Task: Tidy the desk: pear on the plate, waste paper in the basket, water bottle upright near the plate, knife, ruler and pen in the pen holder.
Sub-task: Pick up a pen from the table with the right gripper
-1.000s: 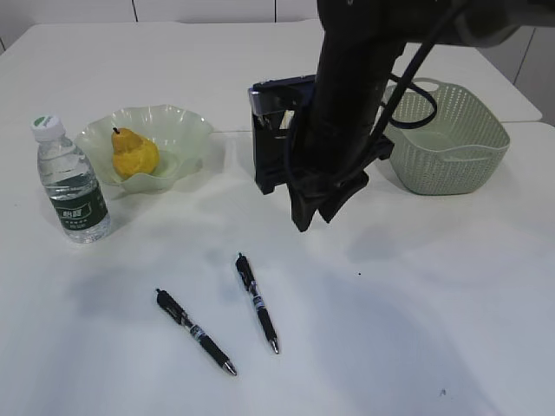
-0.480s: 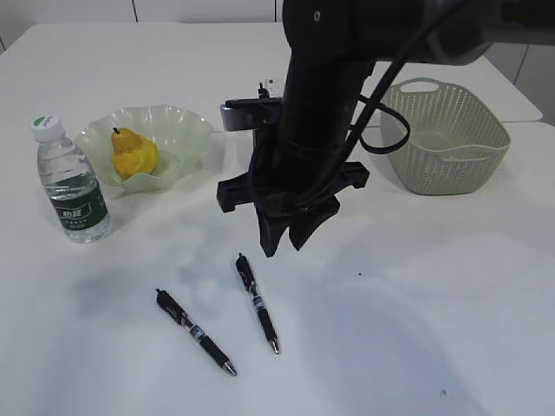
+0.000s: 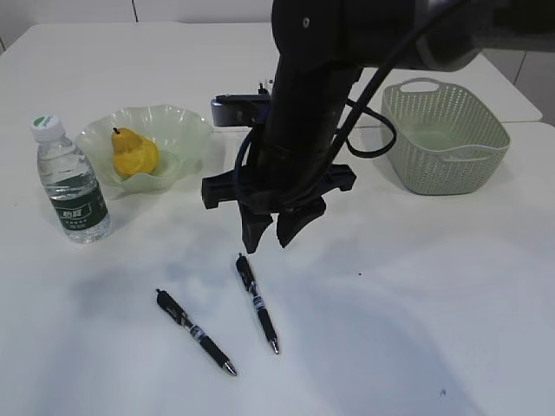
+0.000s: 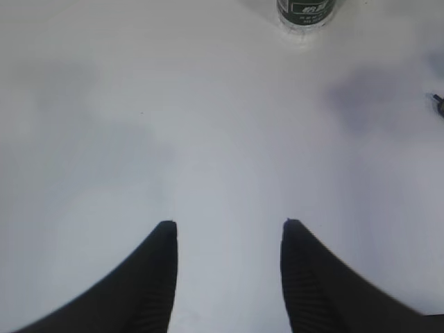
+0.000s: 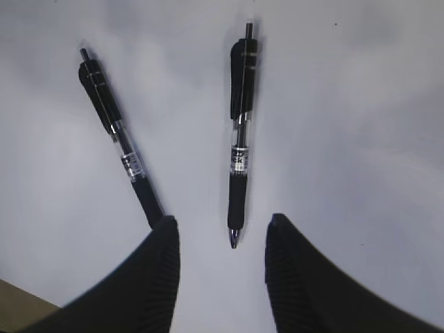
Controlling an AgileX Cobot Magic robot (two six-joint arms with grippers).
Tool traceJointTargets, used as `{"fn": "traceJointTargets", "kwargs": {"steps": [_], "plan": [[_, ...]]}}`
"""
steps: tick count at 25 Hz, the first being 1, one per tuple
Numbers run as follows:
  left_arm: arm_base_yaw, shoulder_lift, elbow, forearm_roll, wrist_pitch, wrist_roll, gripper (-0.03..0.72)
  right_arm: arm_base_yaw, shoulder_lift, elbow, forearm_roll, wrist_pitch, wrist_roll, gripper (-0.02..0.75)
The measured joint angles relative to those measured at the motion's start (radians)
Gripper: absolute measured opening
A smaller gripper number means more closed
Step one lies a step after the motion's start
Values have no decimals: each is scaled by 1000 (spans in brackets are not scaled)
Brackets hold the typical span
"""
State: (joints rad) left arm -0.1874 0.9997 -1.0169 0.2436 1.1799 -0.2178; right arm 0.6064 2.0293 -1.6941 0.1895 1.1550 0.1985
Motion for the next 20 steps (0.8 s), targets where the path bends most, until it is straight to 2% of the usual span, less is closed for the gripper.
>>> {"fn": "traceJointTargets", "kwargs": {"steps": [10,20], "plan": [[0,0,0,0,8,0,340,2,66,-15,38,-18,7,356],[0,0,0,0,32,0,340,2,80,-29,31,-113,8,355]]}}
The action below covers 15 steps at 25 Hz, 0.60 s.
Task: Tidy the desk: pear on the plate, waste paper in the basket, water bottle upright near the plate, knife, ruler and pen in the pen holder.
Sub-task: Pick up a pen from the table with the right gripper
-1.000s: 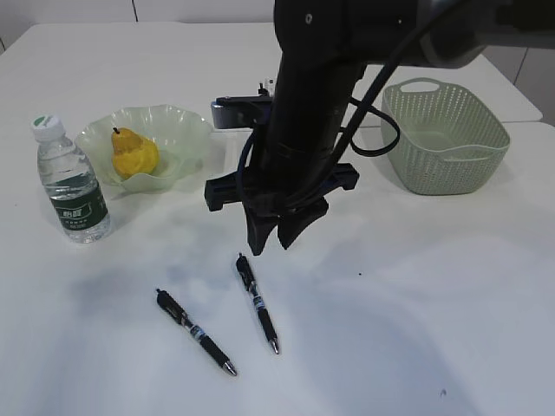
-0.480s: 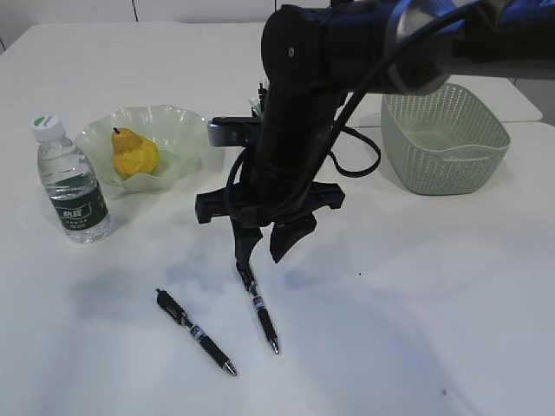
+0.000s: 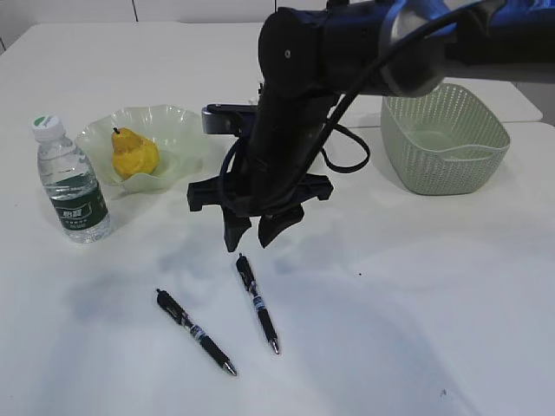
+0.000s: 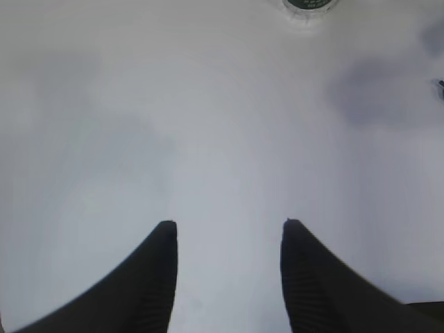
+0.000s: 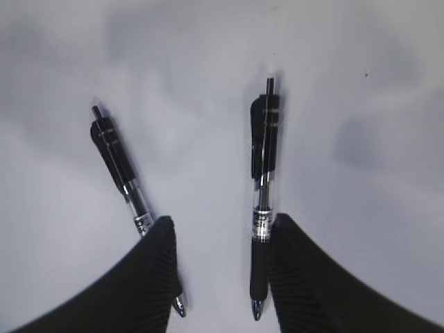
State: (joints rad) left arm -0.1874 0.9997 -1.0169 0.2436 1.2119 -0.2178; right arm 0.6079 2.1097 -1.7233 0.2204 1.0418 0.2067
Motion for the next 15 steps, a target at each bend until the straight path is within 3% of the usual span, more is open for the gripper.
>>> {"fn": "traceJointTargets", "kwargs": {"steps": [15], "plan": [[0,0,0,0,0,0,340,0,143,-137,-43,100,8,353]]}}
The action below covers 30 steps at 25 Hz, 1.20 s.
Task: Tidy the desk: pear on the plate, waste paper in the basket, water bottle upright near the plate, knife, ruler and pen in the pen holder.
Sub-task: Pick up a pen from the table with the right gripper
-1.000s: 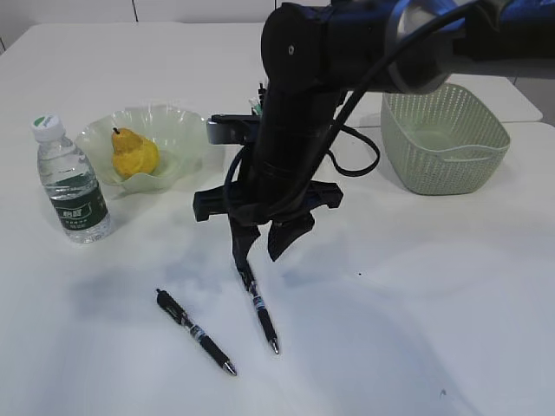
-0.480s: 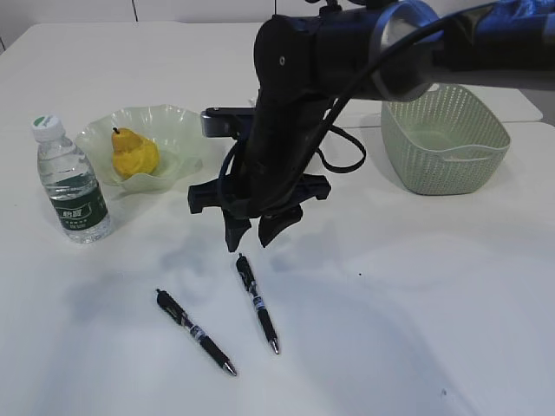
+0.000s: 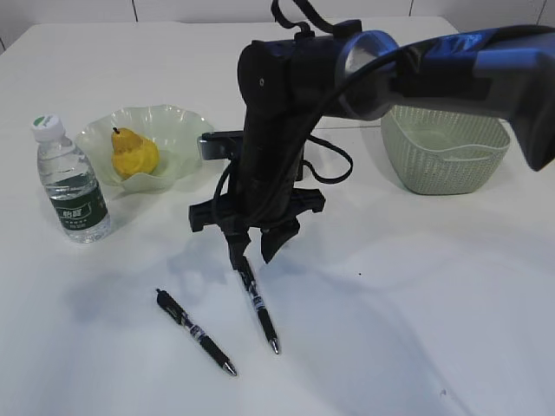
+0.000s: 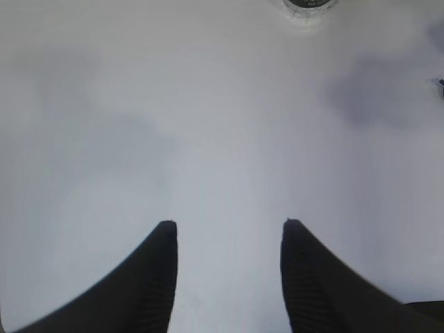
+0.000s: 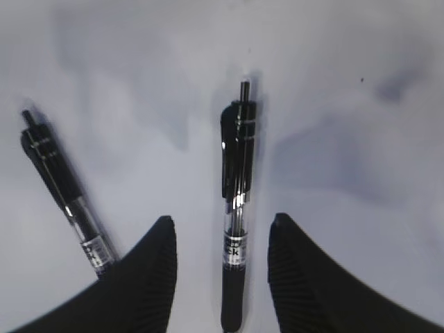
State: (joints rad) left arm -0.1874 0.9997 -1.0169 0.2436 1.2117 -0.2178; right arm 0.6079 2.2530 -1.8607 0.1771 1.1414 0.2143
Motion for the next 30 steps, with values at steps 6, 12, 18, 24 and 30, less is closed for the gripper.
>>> {"fn": "traceJointTargets", "kwargs": {"steps": [6,12,18,24,30], "plan": [[0,0,0,0,0,0,340,5,36,-5,-16,33,4,353],[0,0,0,0,0,0,340,20,43,-8,-25,33,4,353],[0,0,0,0,0,0,340,21,57,-9,-27,33,6,353],[0,0,0,0,0,0,340,21,78,-16,-27,35,8,353],[0,0,0,0,0,0,340,21,113,-80,-27,65,8,353]]}}
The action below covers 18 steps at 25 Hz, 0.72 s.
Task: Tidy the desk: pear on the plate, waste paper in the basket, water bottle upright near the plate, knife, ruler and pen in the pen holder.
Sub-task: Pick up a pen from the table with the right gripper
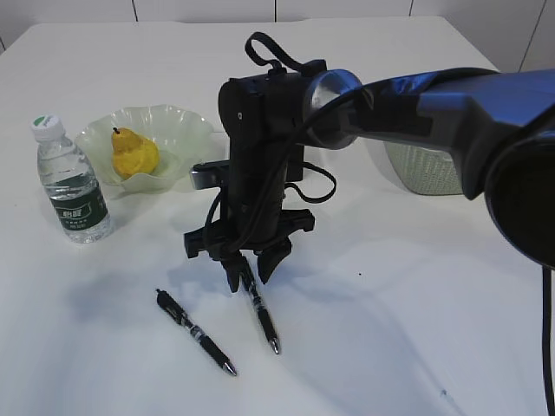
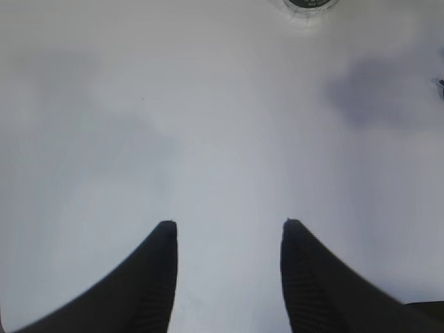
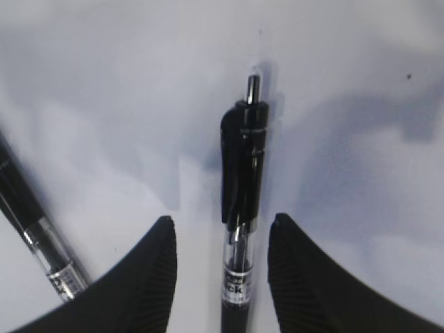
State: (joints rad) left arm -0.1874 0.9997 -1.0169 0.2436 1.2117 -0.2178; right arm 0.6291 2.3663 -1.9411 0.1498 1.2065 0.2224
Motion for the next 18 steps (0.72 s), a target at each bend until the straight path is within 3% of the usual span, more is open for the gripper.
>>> {"fn": "traceJointTargets", "kwargs": {"steps": [18], "plan": [[0,0,0,0,0,0,340,0,6,-16,-31,8,10,353]]}}
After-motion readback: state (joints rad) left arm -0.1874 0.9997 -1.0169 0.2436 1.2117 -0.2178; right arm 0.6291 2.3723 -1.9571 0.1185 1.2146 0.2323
